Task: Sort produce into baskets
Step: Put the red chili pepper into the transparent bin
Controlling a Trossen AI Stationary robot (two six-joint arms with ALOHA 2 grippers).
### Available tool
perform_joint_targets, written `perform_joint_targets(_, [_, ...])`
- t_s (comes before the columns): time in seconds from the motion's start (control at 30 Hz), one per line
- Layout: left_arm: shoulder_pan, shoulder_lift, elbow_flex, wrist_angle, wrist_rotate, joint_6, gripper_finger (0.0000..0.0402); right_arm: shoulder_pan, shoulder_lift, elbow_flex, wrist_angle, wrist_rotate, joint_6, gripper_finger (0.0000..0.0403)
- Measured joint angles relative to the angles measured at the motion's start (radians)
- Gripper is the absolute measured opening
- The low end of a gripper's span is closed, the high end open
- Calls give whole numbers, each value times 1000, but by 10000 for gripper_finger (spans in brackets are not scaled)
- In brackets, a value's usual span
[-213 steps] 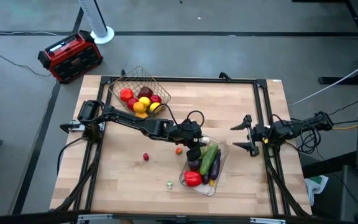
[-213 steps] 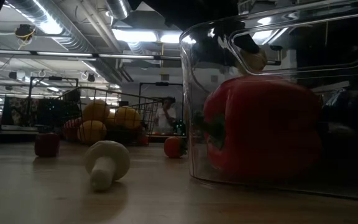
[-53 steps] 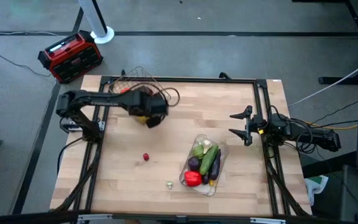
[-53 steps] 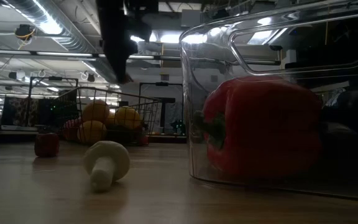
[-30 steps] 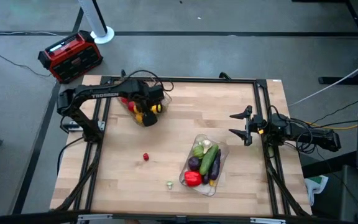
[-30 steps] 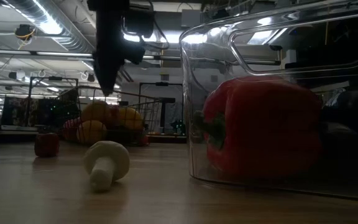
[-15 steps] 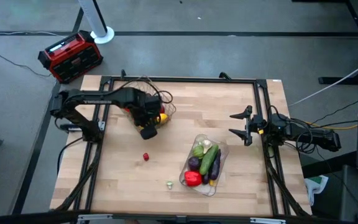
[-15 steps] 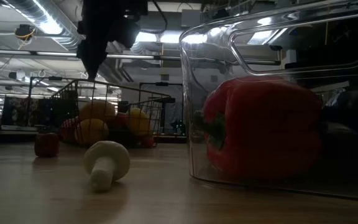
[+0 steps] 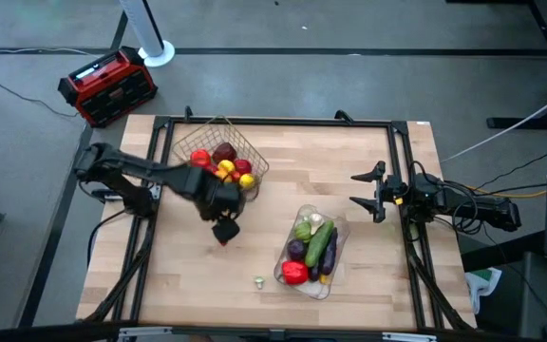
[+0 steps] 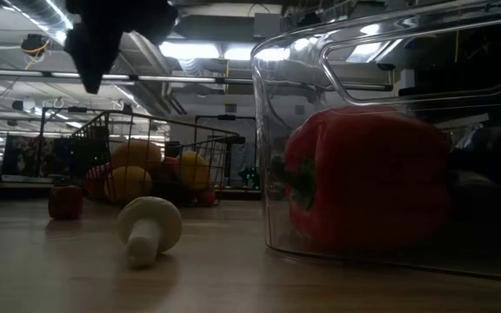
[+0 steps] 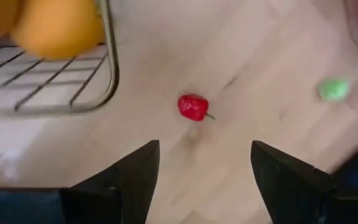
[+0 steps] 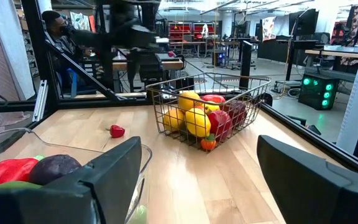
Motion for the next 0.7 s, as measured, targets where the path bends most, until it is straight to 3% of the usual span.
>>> perform_joint_targets(0.2, [-181, 3, -86, 101, -193, -357, 247, 0, 0, 0, 0, 0, 0, 317])
perform_joint_targets(0.43, [-277, 4, -301, 405, -215, -737, 247, 0, 0, 0, 0, 0, 0, 317])
perform_joint_targets(0.7, [-291, 4, -468, 634, -233, -884, 247, 0, 0, 0, 0, 0, 0, 317])
